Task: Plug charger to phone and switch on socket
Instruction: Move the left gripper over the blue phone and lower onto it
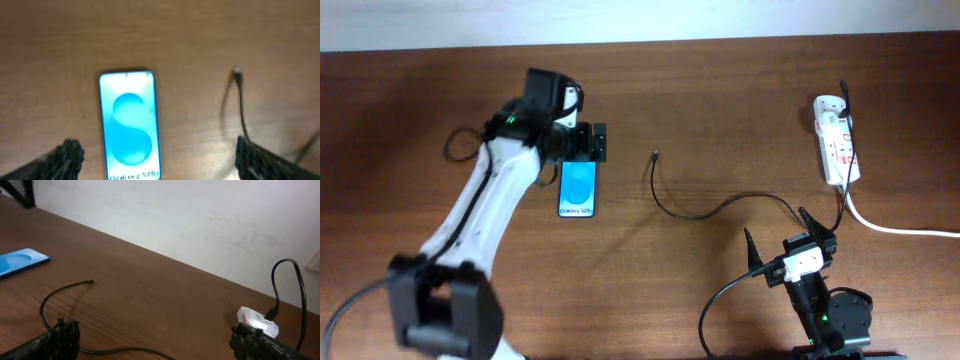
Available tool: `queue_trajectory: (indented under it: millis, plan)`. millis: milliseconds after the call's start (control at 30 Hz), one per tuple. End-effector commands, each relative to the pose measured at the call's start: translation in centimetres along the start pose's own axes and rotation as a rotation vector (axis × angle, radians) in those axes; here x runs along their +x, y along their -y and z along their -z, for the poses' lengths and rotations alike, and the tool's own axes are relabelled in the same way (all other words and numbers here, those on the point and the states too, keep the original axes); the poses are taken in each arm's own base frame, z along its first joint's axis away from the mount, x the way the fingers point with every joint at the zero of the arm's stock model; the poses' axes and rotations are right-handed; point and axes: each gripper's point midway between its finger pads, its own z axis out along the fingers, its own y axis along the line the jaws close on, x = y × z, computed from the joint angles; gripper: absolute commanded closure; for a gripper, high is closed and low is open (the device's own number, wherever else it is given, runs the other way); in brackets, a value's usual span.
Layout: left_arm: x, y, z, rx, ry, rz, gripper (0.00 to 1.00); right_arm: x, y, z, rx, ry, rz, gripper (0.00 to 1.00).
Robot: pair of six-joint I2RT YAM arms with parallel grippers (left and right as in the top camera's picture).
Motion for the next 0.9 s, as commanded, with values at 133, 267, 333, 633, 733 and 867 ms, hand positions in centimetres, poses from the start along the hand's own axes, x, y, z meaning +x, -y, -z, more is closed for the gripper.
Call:
queue_trajectory:
  millis: [133, 267, 333, 633, 733, 867]
  plan:
    - [-0.5, -1.7, -4.7, -0.191, -0.220, 0.171, 0.00, 0.3, 0.2, 0.0, 0.010, -0.005, 0.003, 0.02]
    - [0.9, -2.2, -7.5, -0.211, -0.283, 0.177, 0.01, 0.3, 0.2, 0.0, 0.011, -0.005, 0.003, 0.02]
    - [0.8, -2.2, -7.7, -0.209, -0.279, 0.176, 0.01, 0.3, 0.2, 0.0, 0.010, -0.005, 0.003, 0.02]
    - [3.2, -3.1, -9.6, -0.213, -0.330, 0.127, 0.01, 0.3, 0.2, 0.0, 0.010, -0.005, 0.003, 0.02]
    - [4.3, -3.4, -10.1, -0.199, -0.363, 0.007, 0.01, 0.3, 0.2, 0.0, 0.010, -0.005, 0.003, 0.02]
    - [4.4, -3.7, -10.6, -0.183, -0.363, -0.042, 0.01, 0.3, 0.2, 0.0, 0.010, -0.005, 0.003, 0.02]
